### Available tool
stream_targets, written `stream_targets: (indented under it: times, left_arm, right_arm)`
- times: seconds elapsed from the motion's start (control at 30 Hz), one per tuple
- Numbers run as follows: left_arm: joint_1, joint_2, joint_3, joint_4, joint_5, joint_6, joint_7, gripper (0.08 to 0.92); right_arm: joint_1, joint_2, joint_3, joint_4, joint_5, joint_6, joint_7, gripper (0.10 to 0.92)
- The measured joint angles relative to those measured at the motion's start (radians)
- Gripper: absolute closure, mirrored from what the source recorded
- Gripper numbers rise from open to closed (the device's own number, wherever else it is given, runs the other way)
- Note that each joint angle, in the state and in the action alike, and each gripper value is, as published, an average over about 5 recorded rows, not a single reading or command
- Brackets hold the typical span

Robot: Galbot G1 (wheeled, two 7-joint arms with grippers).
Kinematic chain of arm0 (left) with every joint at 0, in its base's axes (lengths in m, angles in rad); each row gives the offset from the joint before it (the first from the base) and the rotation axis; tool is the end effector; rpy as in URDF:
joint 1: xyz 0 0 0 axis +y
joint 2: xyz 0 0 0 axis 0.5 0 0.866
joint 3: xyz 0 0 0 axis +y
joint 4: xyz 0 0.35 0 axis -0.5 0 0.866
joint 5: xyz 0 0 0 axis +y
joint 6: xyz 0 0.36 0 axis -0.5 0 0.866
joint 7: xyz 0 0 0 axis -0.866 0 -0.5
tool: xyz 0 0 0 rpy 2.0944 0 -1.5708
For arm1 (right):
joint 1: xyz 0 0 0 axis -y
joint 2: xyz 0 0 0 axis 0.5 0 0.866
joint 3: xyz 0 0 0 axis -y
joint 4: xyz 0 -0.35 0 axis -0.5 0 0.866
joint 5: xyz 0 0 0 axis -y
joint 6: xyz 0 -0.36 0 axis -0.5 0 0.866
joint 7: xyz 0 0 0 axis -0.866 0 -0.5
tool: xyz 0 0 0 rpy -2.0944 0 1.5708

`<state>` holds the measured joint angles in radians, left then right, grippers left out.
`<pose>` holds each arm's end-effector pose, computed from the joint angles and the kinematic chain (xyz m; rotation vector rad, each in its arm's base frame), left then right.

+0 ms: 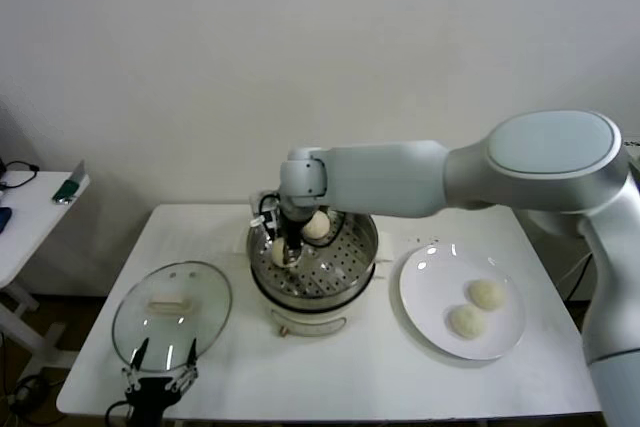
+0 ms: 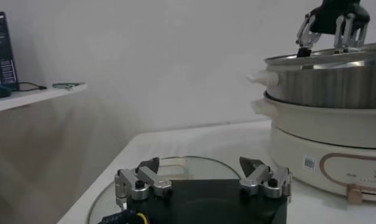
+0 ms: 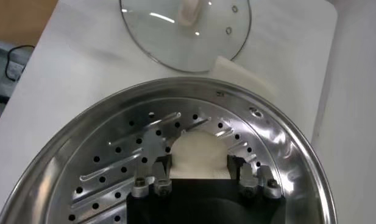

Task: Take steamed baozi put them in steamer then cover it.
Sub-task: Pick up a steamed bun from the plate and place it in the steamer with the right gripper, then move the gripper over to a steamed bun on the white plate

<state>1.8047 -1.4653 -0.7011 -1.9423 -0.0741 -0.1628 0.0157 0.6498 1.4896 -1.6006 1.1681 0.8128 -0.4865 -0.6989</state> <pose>0.0943 0.0820 -0.3808 0.1211 -2.9245 -0.1734 0.5302 0.2410 -0.1082 1.4701 -1.3782 1.5247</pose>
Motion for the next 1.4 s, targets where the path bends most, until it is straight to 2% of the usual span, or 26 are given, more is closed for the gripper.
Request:
stream_targets:
  times: [0.13,0.4,0.67,0.87,1.13,1.4]
  left_arm:
    - [0.0,-0.001,0.0,-0.003,0.001,0.0,0.0,0.177]
    - [-0.002,-0.003,-0.003,-0.01,0.001,0.007,-0.001,0.177]
    - [-0.011,-0.002,-0.002,-0.006,-0.001,0.011,0.0,0.177]
    - [-0.017,-0.002,0.002,-0.006,-0.001,0.014,0.001,0.177]
    - [-0.016,-0.007,0.005,-0.004,-0.002,0.013,0.001,0.177]
    - [-0.017,-0.017,0.012,-0.006,0.004,0.012,0.002,0.177]
  right_arm:
    - [0.016,-0.009,0.0,-0.001,-0.016,0.018,-0.013,0.215]
    - [0.114,-0.108,-0.015,0.057,-0.047,0.097,-0.111,0.203]
    - [0.248,-0.356,-0.071,0.218,-0.054,0.16,-0.211,0.203]
    - [0.318,-0.577,-0.171,0.327,-0.12,0.191,-0.248,0.203]
    - [0.312,-0.816,-0.279,0.424,-0.248,0.193,-0.238,0.203]
    - [0.197,-0.958,-0.261,0.446,-0.373,0.168,-0.191,0.203]
